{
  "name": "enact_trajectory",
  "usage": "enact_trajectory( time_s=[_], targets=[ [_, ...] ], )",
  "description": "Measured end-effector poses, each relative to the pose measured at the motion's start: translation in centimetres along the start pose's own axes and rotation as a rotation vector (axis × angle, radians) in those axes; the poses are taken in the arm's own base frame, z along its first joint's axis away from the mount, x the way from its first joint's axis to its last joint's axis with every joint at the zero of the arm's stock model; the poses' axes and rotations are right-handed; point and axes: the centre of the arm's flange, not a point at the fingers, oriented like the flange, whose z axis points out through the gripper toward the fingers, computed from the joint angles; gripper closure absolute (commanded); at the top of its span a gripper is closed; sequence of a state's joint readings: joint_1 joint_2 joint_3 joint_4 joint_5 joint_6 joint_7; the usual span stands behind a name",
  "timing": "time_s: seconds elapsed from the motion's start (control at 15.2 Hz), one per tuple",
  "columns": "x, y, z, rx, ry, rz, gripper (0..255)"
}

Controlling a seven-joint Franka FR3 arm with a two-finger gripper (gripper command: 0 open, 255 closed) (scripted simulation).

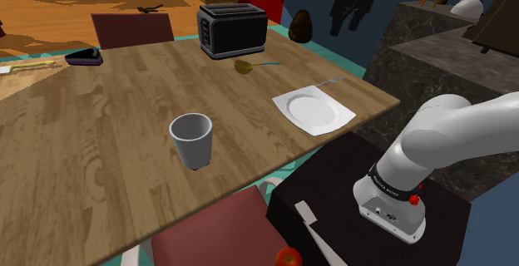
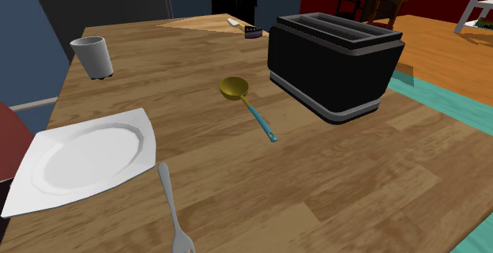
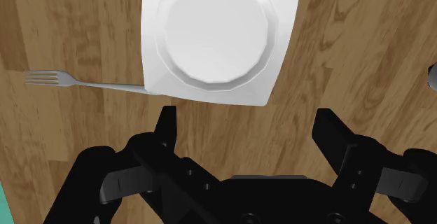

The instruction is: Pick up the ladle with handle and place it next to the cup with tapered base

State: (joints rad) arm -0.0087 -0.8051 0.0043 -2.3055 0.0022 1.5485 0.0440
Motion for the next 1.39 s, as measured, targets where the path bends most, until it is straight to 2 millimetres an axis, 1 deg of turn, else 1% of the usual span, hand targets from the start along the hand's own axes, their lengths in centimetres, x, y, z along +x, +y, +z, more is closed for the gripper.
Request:
enact_trajectory(
  time_s=[0.07,0.13,0.2,0.59,0.73,0.79,0.99,1.25,1.32,1.39],
  targets=[
    [0.0,0.0,0.0,0.000,0.000,0.000,0],
    [0.4,0.4,0.4,0.000,0.001,-0.017,0],
    [0.9,1.1,1.2,-0.001,0.004,-0.045,0],
    [5.2,4.6,5.4,-0.008,0.027,-0.271,0],
    [7.2,5.8,7.0,-0.011,0.035,-0.350,0],
    [8.0,6.1,7.9,-0.012,0.039,-0.391,0],
    [10.8,7.6,10.1,-0.016,0.052,-0.509,0],
    [14.9,8.2,13.1,-0.022,0.069,-0.668,0],
    [15.5,8.4,13.7,-0.023,0.073,-0.708,0],
    [16.8,8.5,14.4,-0.024,0.078,-0.747,0]
  ],
)
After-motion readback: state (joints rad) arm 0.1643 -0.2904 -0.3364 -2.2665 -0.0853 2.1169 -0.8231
